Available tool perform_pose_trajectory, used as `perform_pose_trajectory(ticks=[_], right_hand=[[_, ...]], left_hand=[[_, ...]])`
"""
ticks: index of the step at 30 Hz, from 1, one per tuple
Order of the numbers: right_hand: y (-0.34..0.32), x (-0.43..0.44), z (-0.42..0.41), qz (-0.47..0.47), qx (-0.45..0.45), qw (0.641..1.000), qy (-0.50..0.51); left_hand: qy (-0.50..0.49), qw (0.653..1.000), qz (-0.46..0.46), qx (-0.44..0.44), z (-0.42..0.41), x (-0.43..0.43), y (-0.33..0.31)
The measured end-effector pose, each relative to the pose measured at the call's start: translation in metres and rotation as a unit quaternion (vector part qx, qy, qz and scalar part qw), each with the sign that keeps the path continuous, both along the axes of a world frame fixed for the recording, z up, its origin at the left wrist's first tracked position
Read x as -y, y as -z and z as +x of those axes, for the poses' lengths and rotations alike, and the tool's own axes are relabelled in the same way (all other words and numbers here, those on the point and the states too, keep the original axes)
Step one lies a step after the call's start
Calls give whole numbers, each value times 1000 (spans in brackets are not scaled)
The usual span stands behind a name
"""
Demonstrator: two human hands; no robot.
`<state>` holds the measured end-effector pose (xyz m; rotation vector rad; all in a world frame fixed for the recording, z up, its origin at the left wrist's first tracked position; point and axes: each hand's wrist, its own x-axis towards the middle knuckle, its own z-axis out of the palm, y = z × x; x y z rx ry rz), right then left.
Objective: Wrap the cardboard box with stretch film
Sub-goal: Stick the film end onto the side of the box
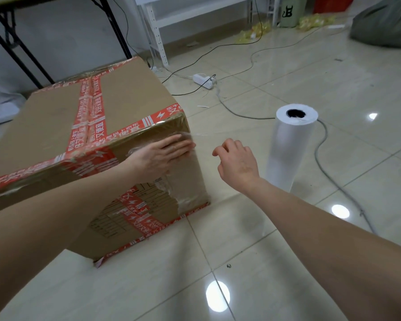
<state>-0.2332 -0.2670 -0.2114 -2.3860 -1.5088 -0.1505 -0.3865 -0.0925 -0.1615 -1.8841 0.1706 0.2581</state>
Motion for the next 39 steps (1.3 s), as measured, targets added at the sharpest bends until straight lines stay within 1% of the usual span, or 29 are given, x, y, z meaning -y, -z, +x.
perform_pose_trajectory(ticks=[2,3,6,11,13,18,21,24,25,26,30,32,34,39], right_hand=[[1,-1,-1,1,-3,1000,2],[1,-3,-3,1,-4,1000,-1],[5,-9,-11,-5,-5,1000,-16],[11,-12,-15,-6,-5,1000,-20],[14,-12,-16,-10,-8,1000,-15],[21,-15,-23,-14,-9,1000,-16],[24,-13,-22,-23,-15,1000,-6],[27,-14,-23,-32,-29,999,12],[28,-15,-24,-32,-33,999,14],[29,-16,-25,-31,-35,999,14],[28,-22,-26,-8,-40,999,14],[27,-23,-24,0,-46,999,22],[28,-24,-24,7,-50,998,31],[32,-27,-28,-2,-51,999,16]], left_hand=[[-30,999,-25,-3,-2,4,-2],[-35,999,-22,-3,-4,2,-2],[-10,1000,1,0,-7,-6,-5],[-29,1000,12,-4,-6,3,-3],[-30,1000,-1,-3,-7,4,-2],[5,1000,-25,-12,-11,-12,2],[-13,1000,-17,4,-8,-4,1],[-42,997,-57,-14,-7,11,9],[-42,997,-56,-24,-9,14,14],[-40,998,-47,-31,-11,14,17],[-39,998,-40,-8,-16,-2,15],[-50,998,-40,-27,-15,2,14],[-53,996,-59,-34,-13,9,13],[-25,998,-64,14,-10,-6,4]])
